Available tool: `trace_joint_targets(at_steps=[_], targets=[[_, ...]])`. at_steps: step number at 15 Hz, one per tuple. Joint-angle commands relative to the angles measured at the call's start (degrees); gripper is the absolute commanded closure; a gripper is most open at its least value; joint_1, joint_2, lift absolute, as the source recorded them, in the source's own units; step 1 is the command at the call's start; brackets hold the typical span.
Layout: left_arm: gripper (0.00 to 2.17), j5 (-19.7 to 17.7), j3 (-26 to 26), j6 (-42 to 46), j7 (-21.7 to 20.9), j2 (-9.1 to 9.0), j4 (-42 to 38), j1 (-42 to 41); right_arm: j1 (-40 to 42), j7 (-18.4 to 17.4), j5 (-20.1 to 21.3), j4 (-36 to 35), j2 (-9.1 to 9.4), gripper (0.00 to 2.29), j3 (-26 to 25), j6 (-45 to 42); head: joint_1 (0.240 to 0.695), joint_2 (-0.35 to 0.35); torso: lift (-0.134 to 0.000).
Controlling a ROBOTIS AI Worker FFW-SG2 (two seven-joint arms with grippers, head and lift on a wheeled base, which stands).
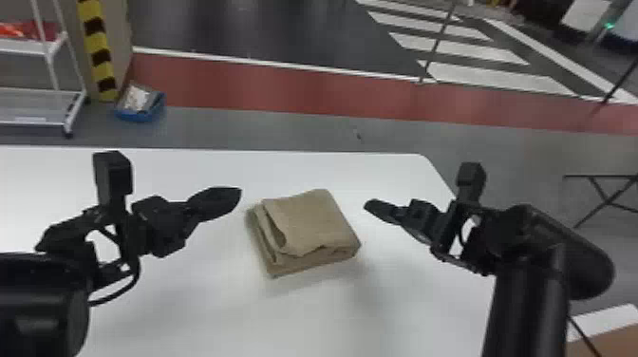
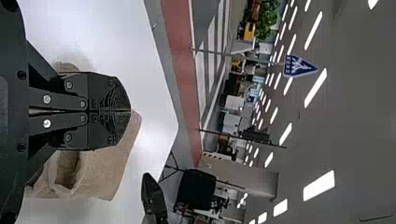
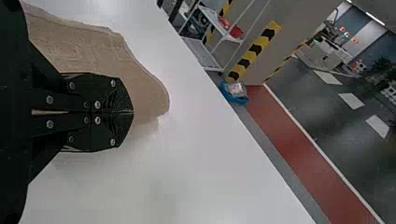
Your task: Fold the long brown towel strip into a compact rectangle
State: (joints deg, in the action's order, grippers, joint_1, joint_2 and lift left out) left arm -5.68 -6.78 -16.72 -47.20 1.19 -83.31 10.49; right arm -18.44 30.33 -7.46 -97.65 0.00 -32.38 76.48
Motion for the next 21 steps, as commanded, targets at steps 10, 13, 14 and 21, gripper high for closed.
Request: trace_joint_targets(at_steps=[10, 13, 14, 21], targets=[[2.15, 0.06, 2.73, -3.80, -1.49, 1.54, -6.25, -5.13, -1.68, 3.51, 0.60, 12.58, 0.05, 2.21, 6.72, -7.26, 0.695, -0.232, -0.124], [2.15, 0.14, 3.26, -5.21, -1.49, 1.54, -6.87, -5.31, -1.33, 5.36, 0.25, 11.96, 0.05, 2.21, 9.36, -5.86, 0.695, -0.202, -0.124], [2.15, 0.23, 3.44, -5.21, -1.49, 1.54, -7.04, -5.31, -0.63, 5.71, 0.16, 11.17, 0.05, 2.21, 10.76, -5.68, 0.695, -0.195, -0.124], [2.15, 0.93, 5.72, -6.09, -0.26, 3.91, -5.81, -1.79, 1.74, 9.93, 2.62, 7.57, 0.05, 2.21, 17.27, -2.69, 0.695, -0.107, -0.124]])
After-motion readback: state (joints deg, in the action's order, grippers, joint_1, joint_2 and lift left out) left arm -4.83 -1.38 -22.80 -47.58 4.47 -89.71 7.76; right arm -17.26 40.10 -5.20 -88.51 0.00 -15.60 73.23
